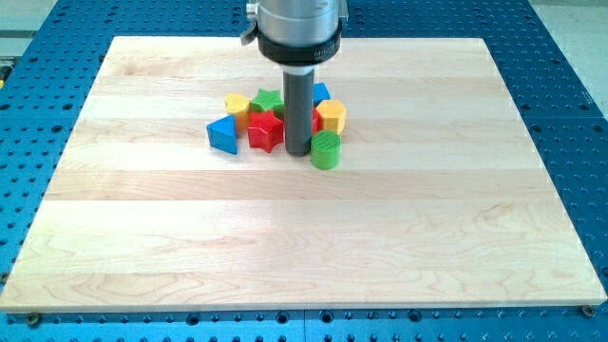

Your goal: Slide the hexagon below to the blue cube

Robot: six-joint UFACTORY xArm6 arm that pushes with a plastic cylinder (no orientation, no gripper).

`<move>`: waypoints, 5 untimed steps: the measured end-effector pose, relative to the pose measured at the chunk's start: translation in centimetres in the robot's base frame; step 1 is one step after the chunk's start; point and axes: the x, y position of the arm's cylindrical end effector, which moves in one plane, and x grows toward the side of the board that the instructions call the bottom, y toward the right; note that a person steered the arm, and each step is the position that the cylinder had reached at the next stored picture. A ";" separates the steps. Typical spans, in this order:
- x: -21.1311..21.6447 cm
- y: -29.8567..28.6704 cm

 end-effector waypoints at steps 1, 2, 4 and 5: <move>-0.6 2.4; -0.6 7.4; -5.0 10.0; -5.8 9.9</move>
